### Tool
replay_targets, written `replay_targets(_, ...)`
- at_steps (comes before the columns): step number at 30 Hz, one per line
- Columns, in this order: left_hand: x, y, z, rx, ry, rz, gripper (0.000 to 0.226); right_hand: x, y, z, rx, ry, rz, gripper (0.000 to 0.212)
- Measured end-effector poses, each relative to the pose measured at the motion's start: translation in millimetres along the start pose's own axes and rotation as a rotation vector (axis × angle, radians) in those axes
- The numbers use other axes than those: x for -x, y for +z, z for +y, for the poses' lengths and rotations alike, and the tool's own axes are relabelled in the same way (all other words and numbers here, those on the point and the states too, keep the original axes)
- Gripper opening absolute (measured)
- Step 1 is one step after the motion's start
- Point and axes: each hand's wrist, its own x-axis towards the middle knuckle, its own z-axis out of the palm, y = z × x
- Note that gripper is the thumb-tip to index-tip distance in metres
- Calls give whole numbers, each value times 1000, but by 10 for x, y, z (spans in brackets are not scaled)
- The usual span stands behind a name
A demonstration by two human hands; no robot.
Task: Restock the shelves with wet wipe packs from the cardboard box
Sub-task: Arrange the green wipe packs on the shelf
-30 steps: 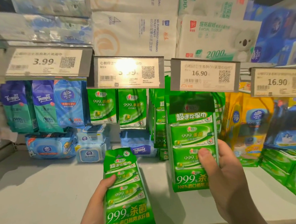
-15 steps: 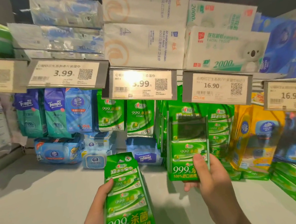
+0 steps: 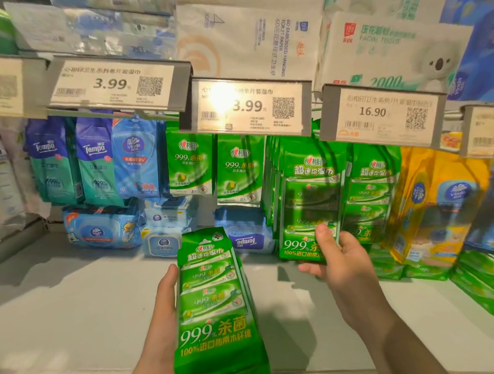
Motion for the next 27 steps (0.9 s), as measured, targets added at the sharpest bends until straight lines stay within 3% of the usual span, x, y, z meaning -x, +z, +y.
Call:
replay_targets(8,58,-85,-72,-38,-52,75,63,111,-33,28,-39,193,30,45)
replay_targets(12,47,-95,-87,-66,-88,65,55,341,-18,63,-5,356,-46,36)
replay_targets(15,30,-75,-130,-111,-141,19,53,538,11,74,140,417,-197,45)
replay_targets(18,-26,-48,-215,-178,-182,-23,52,742,83,-27,279,471,-381,70)
replay_targets(21,-65,43,-297,-245,-202,-54,47,819,92,-25,381,518,-366,89)
replay_targets(27,-228,110,-476,-315,-290,-80,49,819,-146,93,336,539,-347,52)
